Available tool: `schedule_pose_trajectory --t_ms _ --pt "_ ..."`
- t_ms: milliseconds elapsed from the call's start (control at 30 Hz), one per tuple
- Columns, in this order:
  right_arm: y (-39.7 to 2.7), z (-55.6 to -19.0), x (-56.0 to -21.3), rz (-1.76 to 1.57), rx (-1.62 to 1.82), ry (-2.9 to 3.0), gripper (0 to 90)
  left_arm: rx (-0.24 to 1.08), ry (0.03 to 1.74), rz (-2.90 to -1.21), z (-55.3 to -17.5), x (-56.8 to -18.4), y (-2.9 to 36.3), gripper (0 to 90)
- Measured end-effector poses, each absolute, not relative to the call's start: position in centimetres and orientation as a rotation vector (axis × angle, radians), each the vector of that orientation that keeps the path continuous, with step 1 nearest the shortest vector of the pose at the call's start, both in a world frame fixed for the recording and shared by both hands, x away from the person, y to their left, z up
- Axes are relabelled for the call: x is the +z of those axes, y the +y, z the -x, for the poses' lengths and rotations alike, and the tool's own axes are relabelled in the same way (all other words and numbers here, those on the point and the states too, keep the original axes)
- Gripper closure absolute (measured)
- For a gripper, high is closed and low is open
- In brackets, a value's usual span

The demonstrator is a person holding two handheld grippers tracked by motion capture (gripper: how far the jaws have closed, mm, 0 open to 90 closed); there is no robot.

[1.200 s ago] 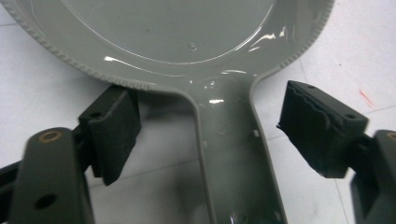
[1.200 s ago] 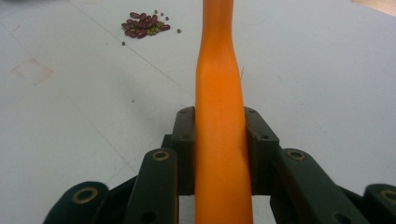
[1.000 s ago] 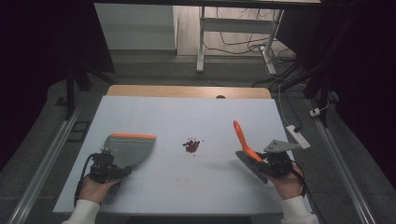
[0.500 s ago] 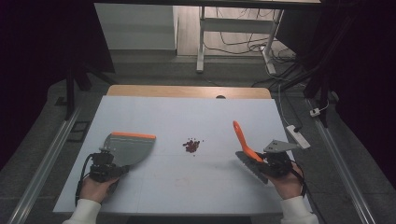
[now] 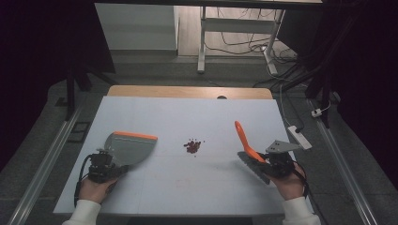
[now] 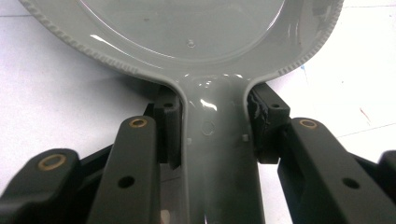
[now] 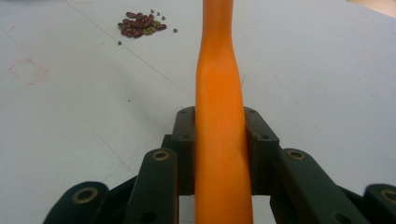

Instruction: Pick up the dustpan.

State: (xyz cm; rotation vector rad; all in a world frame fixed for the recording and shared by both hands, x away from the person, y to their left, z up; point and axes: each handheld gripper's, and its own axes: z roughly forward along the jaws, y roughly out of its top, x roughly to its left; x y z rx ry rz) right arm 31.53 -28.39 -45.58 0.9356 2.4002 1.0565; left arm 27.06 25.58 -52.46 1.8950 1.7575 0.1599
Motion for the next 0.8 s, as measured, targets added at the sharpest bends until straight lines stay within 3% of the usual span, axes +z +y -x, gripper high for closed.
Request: schedule_pose_trajectory --t_ms 800 --pt "-28.3 -31.5 -45.4 -0.922 1.068 2.393 70.0 0.179 1.587 -1.801 -26.7 -51.8 28.1 61.5"
